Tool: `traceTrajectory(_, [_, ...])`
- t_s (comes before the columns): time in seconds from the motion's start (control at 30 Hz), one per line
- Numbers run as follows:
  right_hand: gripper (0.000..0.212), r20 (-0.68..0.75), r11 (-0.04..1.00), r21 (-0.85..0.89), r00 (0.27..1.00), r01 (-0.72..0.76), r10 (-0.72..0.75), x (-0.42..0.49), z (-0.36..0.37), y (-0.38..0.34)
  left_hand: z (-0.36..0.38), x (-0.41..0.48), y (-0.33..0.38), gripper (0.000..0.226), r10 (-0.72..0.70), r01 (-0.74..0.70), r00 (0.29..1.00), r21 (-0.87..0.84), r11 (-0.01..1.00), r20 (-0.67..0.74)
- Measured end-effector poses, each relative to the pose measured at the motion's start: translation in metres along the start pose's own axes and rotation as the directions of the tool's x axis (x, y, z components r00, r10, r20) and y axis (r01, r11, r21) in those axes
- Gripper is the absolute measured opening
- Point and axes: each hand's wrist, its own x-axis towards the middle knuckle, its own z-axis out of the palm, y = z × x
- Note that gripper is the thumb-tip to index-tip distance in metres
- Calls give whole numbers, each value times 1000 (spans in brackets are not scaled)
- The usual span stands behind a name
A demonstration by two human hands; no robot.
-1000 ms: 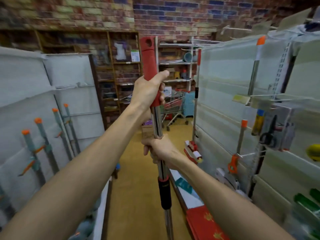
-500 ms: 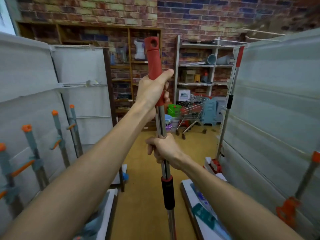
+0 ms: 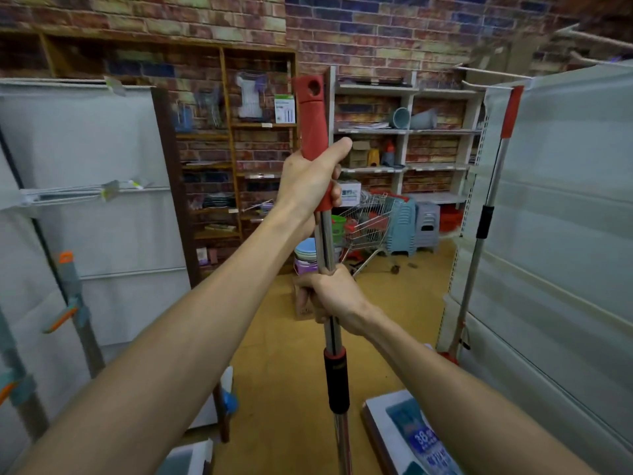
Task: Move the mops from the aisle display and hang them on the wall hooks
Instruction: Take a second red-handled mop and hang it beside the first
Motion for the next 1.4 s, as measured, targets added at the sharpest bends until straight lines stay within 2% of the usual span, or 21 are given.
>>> traceTrajectory(0.23, [32,-66,999,-30,998,11,-13,130,-11,34,-17,113,-75,26,60,-61,998,38,997,4])
traceTrajectory(0.6, [39,-122,1000,-8,992,-16,15,343,-74,35,-2,324,-153,33,0,-4,998,51,999,70])
traceTrajectory(0.87, [37,-320,999,17,946,-46,49,449,-147,46,48,440,-204,26,-1,13,966,-47,999,258])
traceTrajectory(0.97, [41,-433,997,38,898,-71,80,478,-181,56,78,481,-232,27,-16,54,934,-95,994,356])
traceTrajectory(1.13, [34,-619,992,46,776,-116,120,512,-238,65,134,535,-265,23,-31,136,850,-162,977,526])
traceTrajectory(1.4, [37,-870,996,40,487,-79,74,493,-316,47,233,549,-259,18,38,231,625,-231,945,779])
